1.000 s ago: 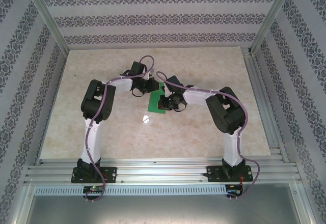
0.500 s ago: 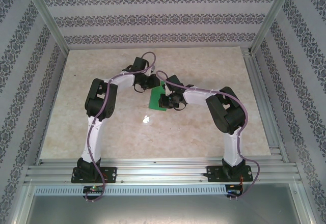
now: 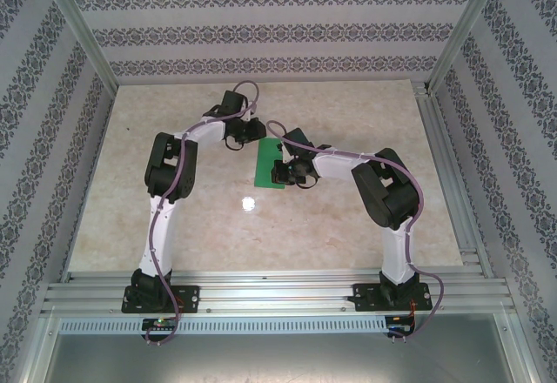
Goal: Fold a paper plane with a square sheet of paper (fold left side to right side)
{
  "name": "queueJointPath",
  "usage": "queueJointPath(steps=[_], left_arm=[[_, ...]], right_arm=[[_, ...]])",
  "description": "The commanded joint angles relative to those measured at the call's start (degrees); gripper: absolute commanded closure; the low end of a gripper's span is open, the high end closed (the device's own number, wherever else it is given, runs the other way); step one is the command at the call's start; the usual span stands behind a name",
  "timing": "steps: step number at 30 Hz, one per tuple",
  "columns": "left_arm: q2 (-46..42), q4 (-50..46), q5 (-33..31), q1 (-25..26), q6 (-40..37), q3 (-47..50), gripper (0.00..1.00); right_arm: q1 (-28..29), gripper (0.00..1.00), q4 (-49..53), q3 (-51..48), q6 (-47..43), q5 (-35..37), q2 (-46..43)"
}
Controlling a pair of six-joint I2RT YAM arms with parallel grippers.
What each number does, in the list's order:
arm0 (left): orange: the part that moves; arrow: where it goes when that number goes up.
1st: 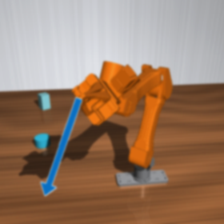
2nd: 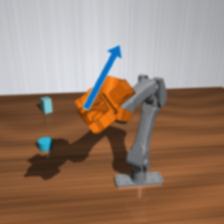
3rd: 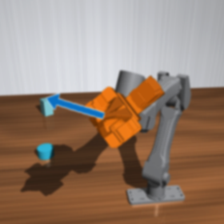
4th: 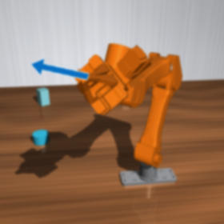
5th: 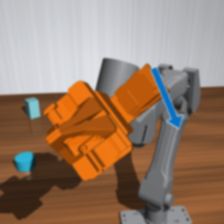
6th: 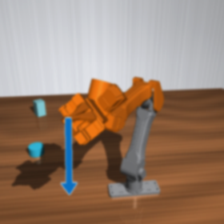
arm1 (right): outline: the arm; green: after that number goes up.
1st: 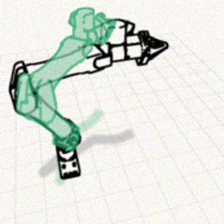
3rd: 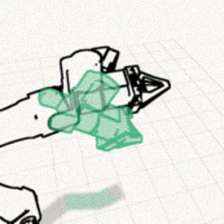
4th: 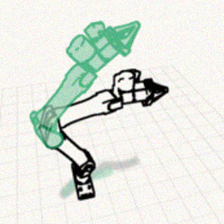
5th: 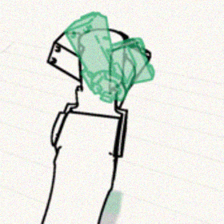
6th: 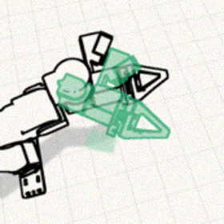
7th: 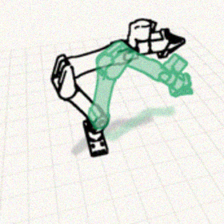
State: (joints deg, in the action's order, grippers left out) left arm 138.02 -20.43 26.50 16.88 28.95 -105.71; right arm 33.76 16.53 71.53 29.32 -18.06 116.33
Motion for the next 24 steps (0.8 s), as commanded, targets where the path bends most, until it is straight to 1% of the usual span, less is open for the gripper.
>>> queueJointPath(steps=[1, 7, 10, 12, 15, 19, 21, 24], left_arm=[[3.92, -0.59, -6.14, -2.6, -1.77, -3.96, 0.81], [6.08, -2.8, -6.65, -2.93, -2.18, -8.06, 0.81], [5.0, -3.6, -6.53, -3.59, -2.86, -7.98, 0.81], [2.78, -4.55, -6.63, -4.33, -3.74, -7.53, 0.81], [-2.57, -5.08, -6.61, -5.49, -5.04, -5.35, 0.77], [-12.65, -5.26, -6.66, -6.68, -7.2, 0.42, 0.67], [-17.87, -4.62, -6.49, -6.87, -7.93, 4.98, 0.64], [-26.7, -1.92, -5.32, -6.89, -7.83, 15.26, 0.58]], right_arm=[[1.05, 0.92, 12.42, -2.62, -1.38, 1.9, 3.81], [1.05, 0.92, 12.47, -2.63, -1.37, 1.79, 3.89], [1.13, 0.91, 12.31, -2.38, -1.46, 1.36, 3.81], [1.05, 0.91, 11.44, -2.31, -1.68, 0.59, 3.35], [1.05, 0.9, 11.02, -0.8, -2.66, -0.2, 2.05], [0.8, 0.82, 13.32, 3.67, -4.52, 0.04, -1.29], [0.56, 0.78, 14.96, 5.86, -5.45, 0.5, -3.52], [-0.5, 0.71, 16.67, 6.99, -6.69, 1.42, -7.59]])
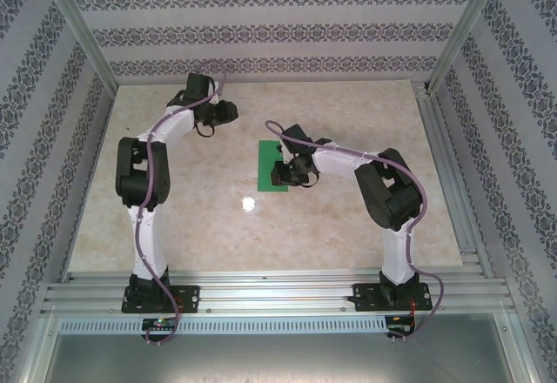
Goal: Fold a paper plane with a square sheet of paper (fold left side to right side)
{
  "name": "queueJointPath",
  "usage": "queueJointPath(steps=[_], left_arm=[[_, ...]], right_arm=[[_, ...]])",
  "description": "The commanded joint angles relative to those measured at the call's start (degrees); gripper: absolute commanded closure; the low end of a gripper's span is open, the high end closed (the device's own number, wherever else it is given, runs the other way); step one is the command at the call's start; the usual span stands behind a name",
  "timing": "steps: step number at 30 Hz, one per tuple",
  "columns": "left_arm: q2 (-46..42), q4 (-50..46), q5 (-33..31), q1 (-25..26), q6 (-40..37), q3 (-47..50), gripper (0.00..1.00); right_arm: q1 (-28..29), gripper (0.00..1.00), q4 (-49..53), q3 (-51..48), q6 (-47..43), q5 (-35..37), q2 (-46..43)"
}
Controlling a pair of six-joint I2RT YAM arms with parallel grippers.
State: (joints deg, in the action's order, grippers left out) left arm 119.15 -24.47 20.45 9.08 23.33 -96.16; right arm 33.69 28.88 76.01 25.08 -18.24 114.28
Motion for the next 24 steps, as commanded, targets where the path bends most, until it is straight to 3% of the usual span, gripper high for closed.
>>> queueJointPath(steps=[1, 5, 9, 12, 17, 24], left_arm=[[-11.03, 3.73, 1.33, 0.94, -1.13, 10.38, 0.56], [-21.01, 13.41, 6.23, 1.77, 4.58, 27.99, 0.51], [-26.76, 20.39, 6.63, 6.77, 8.05, 40.69, 0.5], [-28.09, 25.08, 5.71, 11.86, 9.7, 46.78, 0.52], [-27.09, 25.97, 0.12, 19.56, 5.15, 48.79, 0.51], [-19.91, 19.51, -3.76, 20.2, 8.43, 41.67, 0.43]], right_arm=[[-1.15, 0.69, 4.26, 1.95, -2.65, 1.74, -6.91], [-4.8, 0.62, 2.09, -2.59, -3.16, -0.95, -10.34], [-7.84, 0.61, -2.95, -7.04, -0.3, -8.89, -9.65], [-8.01, 0.61, -5.92, -8.65, 2.13, -10.76, -8.87], [-9.07, 0.62, -8.78, -9.03, 6.6, -11.64, -5.76], [-9.51, 0.62, -10.45, -7.2, 7.92, -10.34, -1.89]])
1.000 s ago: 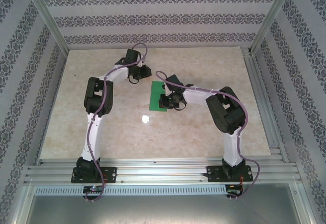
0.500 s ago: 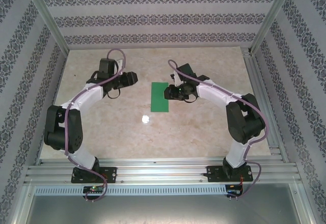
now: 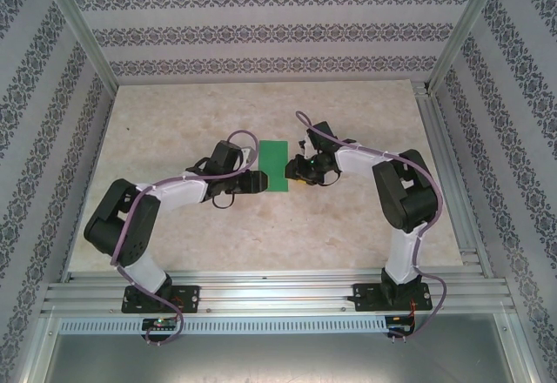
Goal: Fold a paper plane with a square sheet of paper (fold left side to right side)
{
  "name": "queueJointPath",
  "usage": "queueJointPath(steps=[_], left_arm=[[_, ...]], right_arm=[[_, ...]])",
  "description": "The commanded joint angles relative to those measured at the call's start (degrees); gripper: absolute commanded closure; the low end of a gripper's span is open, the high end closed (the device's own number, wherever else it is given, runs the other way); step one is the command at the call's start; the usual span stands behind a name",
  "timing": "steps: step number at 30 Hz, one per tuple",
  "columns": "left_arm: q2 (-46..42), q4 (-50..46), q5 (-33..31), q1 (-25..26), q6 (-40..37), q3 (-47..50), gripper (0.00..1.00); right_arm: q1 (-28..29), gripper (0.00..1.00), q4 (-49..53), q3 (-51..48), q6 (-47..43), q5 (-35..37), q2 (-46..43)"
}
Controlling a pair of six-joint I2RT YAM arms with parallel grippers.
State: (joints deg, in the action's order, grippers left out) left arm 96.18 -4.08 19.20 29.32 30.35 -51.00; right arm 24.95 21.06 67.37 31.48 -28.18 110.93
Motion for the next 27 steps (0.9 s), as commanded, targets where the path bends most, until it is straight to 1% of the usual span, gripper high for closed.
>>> queueJointPath(steps=[1, 6, 9, 14, 22, 27], left_arm=[[4.21, -1.09, -2.38, 0.03, 2.26, -4.64, 0.42], [5.89, -2.16, -4.02, 0.03, 3.79, -8.03, 0.4], [5.79, -4.18, -4.96, 0.03, 3.47, -9.22, 0.39], [6.71, -4.08, -4.65, 0.03, 4.66, -8.82, 0.39], [10.25, -2.24, -2.93, 0.0, 6.62, -8.85, 0.45], [11.8, -1.61, -2.37, 0.03, 7.9, -9.25, 0.45]], right_arm=[[-0.93, 0.62, -2.56, 1.97, 1.47, -0.12, 1.99], [-2.78, 0.6, -2.74, 6.28, -0.89, 1.13, 5.04], [-3.89, 0.57, -2.23, 10.68, -2.65, 2.15, 7.57], [-4.82, 0.56, -0.46, 19.06, -3.61, 2.16, 13.08], [-4.61, 0.55, 4.42, 29.87, -4.06, 3.29, 19.38], [-4.08, 0.55, 6.78, 32.46, -4.25, 4.28, 21.14]])
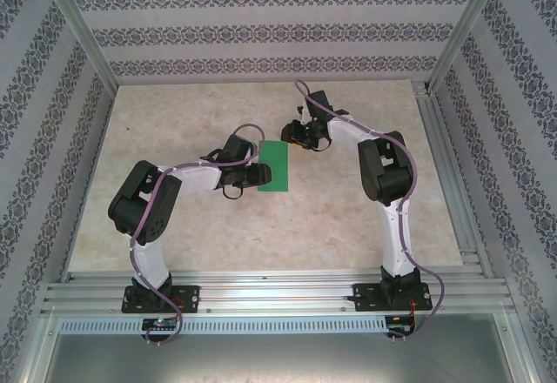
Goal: Fold a paper plane with a square sheet of paper (fold left side to right side)
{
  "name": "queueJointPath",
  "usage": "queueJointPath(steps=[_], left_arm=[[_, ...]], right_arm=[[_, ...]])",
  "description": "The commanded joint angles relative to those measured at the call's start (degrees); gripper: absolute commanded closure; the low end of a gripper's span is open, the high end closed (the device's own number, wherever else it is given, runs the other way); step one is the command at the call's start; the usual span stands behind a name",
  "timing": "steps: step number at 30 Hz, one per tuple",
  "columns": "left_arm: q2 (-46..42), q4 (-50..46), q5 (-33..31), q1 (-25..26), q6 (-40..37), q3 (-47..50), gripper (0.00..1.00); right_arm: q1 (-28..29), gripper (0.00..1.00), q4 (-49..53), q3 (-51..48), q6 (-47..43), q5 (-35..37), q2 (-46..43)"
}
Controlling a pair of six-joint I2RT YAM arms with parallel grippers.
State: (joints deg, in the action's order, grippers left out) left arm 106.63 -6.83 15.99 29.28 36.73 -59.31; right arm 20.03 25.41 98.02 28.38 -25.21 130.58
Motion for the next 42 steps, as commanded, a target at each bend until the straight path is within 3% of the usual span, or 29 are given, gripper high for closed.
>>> queueJointPath(steps=[1, 15, 24, 31, 36, 42], left_arm=[[1.43, 1.49, 1.05, -0.01, 1.72, -0.97, 0.45], [2.17, 1.55, 1.18, 0.06, 1.41, -0.95, 0.53], [2.38, 1.99, 1.44, 0.06, 1.57, -0.46, 0.55], [2.35, 3.05, 2.58, 0.07, 2.01, -0.72, 0.62], [2.31, 1.23, 1.25, 0.06, 1.17, -0.9, 0.62], [-2.32, -5.02, -3.58, 0.07, -3.43, -0.9, 0.53]], right_arm=[[1.09, 0.55, 2.57, 1.82, -1.21, 1.31, 1.61], [4.18, 0.57, 2.14, 0.28, -0.86, -3.87, 1.91], [4.3, 0.57, 0.21, -5.39, -0.52, -3.62, -3.22], [3.64, 0.56, 0.17, -6.16, -0.54, -2.97, -3.7], [2.23, 0.55, 0.38, -6.11, -0.71, -2.52, -6.02], [2.45, 0.56, 0.87, -6.62, -0.52, -3.07, -5.81]])
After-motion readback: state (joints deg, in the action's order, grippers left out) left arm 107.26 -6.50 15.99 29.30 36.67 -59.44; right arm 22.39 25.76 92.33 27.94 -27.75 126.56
